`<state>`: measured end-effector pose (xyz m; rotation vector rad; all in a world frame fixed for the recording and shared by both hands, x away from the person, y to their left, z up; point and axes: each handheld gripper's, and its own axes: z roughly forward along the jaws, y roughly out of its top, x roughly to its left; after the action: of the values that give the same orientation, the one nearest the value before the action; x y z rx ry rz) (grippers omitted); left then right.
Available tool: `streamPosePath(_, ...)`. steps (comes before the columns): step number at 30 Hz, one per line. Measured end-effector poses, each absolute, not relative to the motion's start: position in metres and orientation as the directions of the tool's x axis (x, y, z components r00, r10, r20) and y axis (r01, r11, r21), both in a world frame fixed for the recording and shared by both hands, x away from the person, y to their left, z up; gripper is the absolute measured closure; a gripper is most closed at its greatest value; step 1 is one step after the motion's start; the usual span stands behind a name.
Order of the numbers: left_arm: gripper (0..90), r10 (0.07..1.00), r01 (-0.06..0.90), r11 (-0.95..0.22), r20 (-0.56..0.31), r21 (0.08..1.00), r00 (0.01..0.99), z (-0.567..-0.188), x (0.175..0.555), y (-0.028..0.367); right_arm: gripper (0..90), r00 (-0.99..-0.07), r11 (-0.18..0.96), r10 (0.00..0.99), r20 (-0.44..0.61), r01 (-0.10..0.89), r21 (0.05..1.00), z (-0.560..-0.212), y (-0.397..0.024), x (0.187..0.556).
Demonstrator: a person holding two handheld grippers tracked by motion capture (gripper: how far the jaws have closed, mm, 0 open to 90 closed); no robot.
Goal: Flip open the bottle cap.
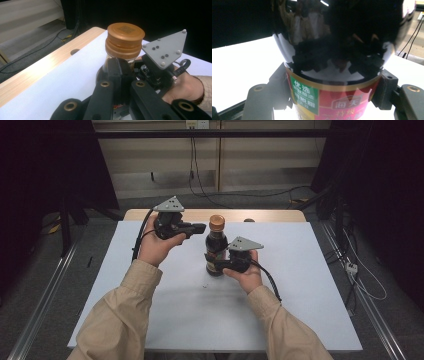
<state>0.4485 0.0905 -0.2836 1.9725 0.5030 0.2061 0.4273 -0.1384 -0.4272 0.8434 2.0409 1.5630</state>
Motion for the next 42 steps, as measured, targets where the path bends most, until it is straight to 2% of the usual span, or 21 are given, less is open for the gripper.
streamPosePath(19,90.0,0.422,0.247,-0.411,-0.058,0.877,0.905,-0.275,0.452,0.079,30.6,-0.717,0.162,0.696,0.036,0.205,0.965,-0.428,-0.139,0.427)
streamPosePath(20,90.0,0.416,0.256,-0.391,-0.078,0.884,0.906,-0.274,0.452,0.079,30.6,-0.718,0.164,0.695,0.033,0.202,0.966,-0.429,-0.139,0.427)
streamPosePath(27,90.0,0.420,0.236,-0.432,-0.038,0.871,0.907,-0.269,0.451,0.074,30.6,-0.717,0.160,0.696,0.039,0.207,0.965,-0.429,-0.140,0.427)
streamPosePath(42,90.0,0.408,0.250,-0.378,-0.082,0.892,0.909,-0.266,0.453,0.075,30.6,-0.716,0.158,0.696,0.040,0.207,0.966,-0.429,-0.140,0.427)
